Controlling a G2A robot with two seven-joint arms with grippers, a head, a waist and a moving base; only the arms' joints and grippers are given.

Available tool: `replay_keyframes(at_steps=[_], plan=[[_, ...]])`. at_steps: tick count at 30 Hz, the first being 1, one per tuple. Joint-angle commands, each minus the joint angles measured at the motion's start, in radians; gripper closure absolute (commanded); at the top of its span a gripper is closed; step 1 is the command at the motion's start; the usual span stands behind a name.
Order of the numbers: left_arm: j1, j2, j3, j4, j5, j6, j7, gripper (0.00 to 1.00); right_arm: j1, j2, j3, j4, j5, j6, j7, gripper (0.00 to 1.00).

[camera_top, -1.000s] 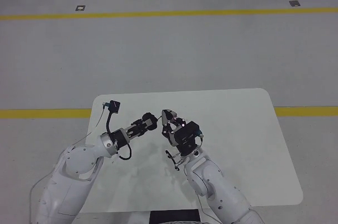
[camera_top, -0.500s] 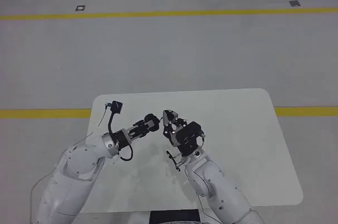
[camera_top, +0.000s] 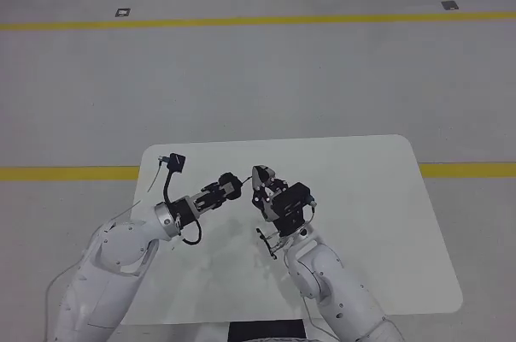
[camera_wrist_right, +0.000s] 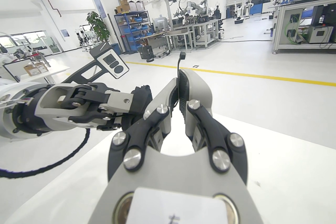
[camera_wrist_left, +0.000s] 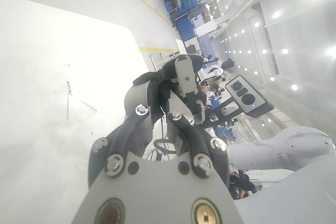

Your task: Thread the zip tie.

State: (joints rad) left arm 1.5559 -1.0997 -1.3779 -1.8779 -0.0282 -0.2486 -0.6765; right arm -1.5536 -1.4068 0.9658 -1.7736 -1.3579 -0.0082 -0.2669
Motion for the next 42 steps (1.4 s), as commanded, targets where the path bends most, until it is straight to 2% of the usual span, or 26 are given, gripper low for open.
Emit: replay_keyframes(at_steps=[1,23,32,42], plan=[[-0.001,0.001,0.002,0.001,0.000,0.001,0.003,1.00,-0.001,0.000,0.002,-0.001,0.000,-0.002,0.001,1.00],[-0.023,0.012,0.025,0.013,-0.013,-0.009,0.006,1.00,0.000,0.004,-0.001,0.003,-0.005,-0.041,0.003,1.00],[-0.028,0.016,0.031,0.016,-0.015,-0.014,0.019,1.00,0.001,0.004,-0.008,0.009,-0.015,-0.041,0.006,1.00],[-0.033,0.021,0.040,0.014,-0.023,-0.020,0.015,1.00,0.004,0.004,-0.007,0.007,-0.026,-0.011,0.015,1.00]])
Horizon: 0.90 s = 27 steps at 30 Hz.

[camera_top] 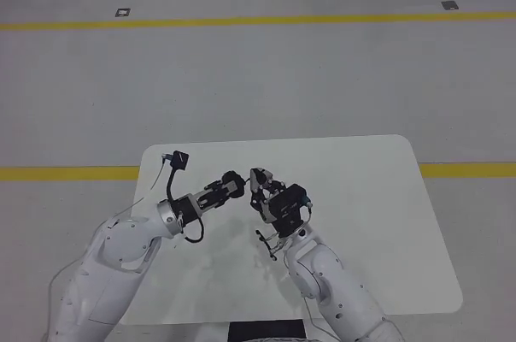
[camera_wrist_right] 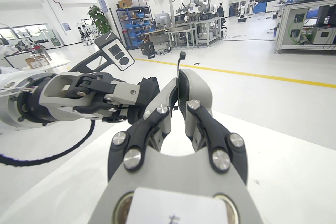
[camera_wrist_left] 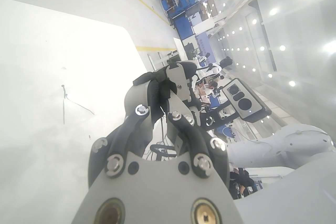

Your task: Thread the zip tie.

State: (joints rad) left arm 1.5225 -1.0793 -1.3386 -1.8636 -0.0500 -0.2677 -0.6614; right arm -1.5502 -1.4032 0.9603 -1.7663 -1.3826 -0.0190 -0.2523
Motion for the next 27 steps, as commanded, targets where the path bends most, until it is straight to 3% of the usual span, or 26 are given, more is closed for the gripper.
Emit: replay_keyframes(at_steps=[1,27], plan=[[0.001,0.001,0.001,-0.001,-0.001,-0.001,0.000,1.00,0.001,0.000,-0.002,0.000,-0.002,0.000,0.001,1.00],[0.032,0.015,-0.007,-0.032,0.006,-0.003,0.030,1.00,-0.034,0.006,0.007,-0.038,-0.036,0.014,-0.037,1.00]])
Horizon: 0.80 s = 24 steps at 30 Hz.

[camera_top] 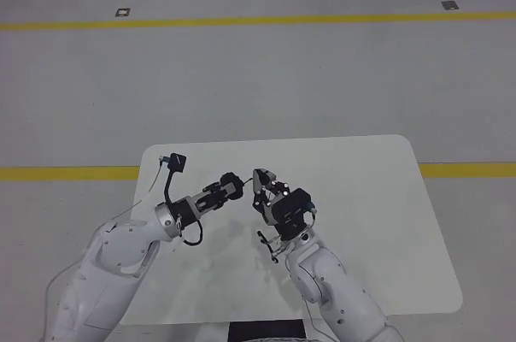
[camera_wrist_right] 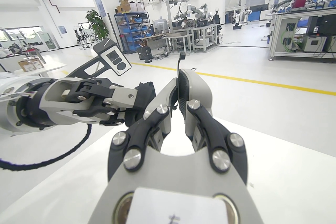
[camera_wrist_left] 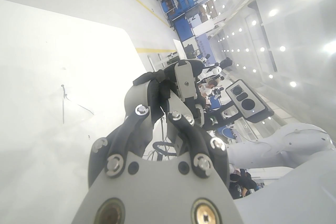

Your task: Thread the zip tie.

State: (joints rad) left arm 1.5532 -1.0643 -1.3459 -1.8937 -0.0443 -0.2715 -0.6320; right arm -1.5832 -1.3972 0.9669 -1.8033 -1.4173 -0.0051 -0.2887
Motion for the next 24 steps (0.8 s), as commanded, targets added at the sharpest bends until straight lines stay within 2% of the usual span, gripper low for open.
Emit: replay_keyframes(at_steps=[1,17,18,19,24], plan=[[0.002,0.001,0.000,-0.004,0.000,0.001,0.001,1.00,-0.003,0.001,0.000,-0.003,-0.002,0.000,-0.001,1.00],[0.016,0.008,0.001,-0.026,0.003,0.001,0.013,1.00,-0.013,0.004,-0.004,-0.015,-0.014,-0.006,0.005,1.00],[0.016,0.008,0.001,-0.027,0.003,0.000,0.013,1.00,-0.013,0.004,-0.004,-0.015,-0.014,-0.006,0.005,0.97],[0.016,0.009,0.001,-0.027,0.002,0.000,0.014,1.00,-0.013,0.004,-0.004,-0.015,-0.014,-0.005,0.006,0.86],[0.017,0.011,0.001,-0.028,0.001,0.000,0.017,1.00,-0.012,0.005,-0.005,-0.018,-0.015,-0.007,0.008,0.84]])
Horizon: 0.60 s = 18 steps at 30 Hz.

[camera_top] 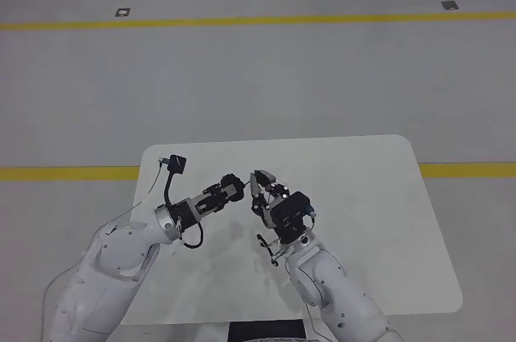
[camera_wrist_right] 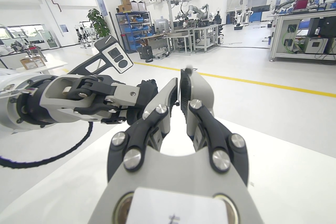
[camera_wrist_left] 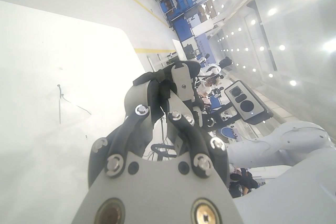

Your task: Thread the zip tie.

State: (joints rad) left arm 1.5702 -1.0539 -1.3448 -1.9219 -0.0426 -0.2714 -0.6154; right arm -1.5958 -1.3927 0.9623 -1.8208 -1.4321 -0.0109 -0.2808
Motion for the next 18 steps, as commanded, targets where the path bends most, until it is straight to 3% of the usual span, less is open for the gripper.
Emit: replay_keyframes(at_steps=[1,9,14,15,16,17,18], plan=[[0.000,0.001,0.000,0.000,-0.001,-0.001,0.001,1.00,0.001,0.000,0.000,0.000,0.000,-0.002,0.001,0.85],[0.000,0.003,0.003,-0.001,-0.003,-0.004,0.002,1.00,0.003,0.001,0.000,-0.001,0.000,-0.003,0.003,0.87],[0.001,0.004,0.008,0.000,-0.019,0.000,0.007,1.00,0.001,0.002,0.002,-0.002,-0.001,-0.001,0.006,0.78],[0.002,0.004,0.008,0.002,-0.026,0.003,0.011,1.00,0.000,0.002,0.002,-0.002,-0.001,-0.001,0.006,0.73],[0.003,0.004,0.006,0.005,-0.036,0.008,0.018,1.00,-0.001,0.003,0.004,-0.003,-0.001,-0.001,0.006,0.60],[0.005,0.004,0.004,0.007,-0.049,0.013,0.026,1.00,-0.003,0.003,0.007,-0.003,-0.002,0.000,0.006,0.46],[0.005,0.004,0.002,0.008,-0.054,0.016,0.028,1.00,-0.005,0.004,0.009,-0.004,-0.002,0.000,0.005,0.25]])
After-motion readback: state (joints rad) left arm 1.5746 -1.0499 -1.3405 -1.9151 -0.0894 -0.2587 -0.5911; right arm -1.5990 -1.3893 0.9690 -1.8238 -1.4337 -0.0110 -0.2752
